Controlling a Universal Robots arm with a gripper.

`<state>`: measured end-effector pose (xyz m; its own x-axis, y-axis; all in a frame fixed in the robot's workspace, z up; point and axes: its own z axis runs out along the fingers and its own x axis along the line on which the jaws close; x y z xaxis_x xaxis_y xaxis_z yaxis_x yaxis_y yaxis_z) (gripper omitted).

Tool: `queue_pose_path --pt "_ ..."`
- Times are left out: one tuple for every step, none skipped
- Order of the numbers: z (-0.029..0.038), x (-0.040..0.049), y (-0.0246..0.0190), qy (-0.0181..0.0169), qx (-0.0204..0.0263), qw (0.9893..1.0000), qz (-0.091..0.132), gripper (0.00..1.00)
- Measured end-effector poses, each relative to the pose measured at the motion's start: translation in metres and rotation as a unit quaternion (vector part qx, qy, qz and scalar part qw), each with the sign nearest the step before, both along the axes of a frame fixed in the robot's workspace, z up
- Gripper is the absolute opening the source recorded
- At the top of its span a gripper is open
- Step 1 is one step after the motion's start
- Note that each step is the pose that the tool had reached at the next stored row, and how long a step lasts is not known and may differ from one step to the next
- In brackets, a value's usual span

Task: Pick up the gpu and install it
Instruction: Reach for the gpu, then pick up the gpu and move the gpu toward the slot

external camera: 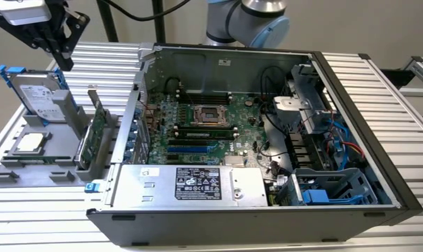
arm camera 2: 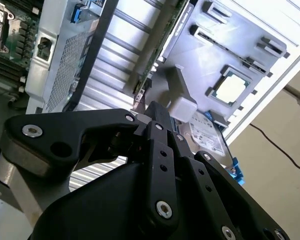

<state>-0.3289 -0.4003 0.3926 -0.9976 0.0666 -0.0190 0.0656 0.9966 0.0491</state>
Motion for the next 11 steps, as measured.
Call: queue_pose_path --pt "0.0 -0.0006 0.0 0.0 0.0 1.0 0.0 0.0" --pt "0.0 -0.0006 0.0 0.0 0.0 1.0 0.0 0.0" --pt "0.0 -0.0006 0.0 0.0 0.0 1.0 0.0 0.0" --pt "0.0 -0.0007 0.0 0.0 0.0 1.0 0.0 0.0" --pt "0.0 -0.0007 0.0 0.0 0.0 1.0 0.0 0.0" --pt "0.0 -0.0007 0.0 0.0 0.0 1.0 0.0 0.0" --pt "0.0 -0.0007 0.0 0.0 0.0 1.0 0.0 0.0" --pt "0.0 -0.0007 0.0 0.0 0.0 1.0 0.0 0.0" --pt "0.0 -0.0007 0.0 0.0 0.0 1.0 0.0 0.0" --pt "0.0 -0.0007 0.0 0.0 0.0 1.0 0.0 0.0" --pt "0.0 -0.0007 0.0 0.0 0.0 1.0 0.0 0.0"
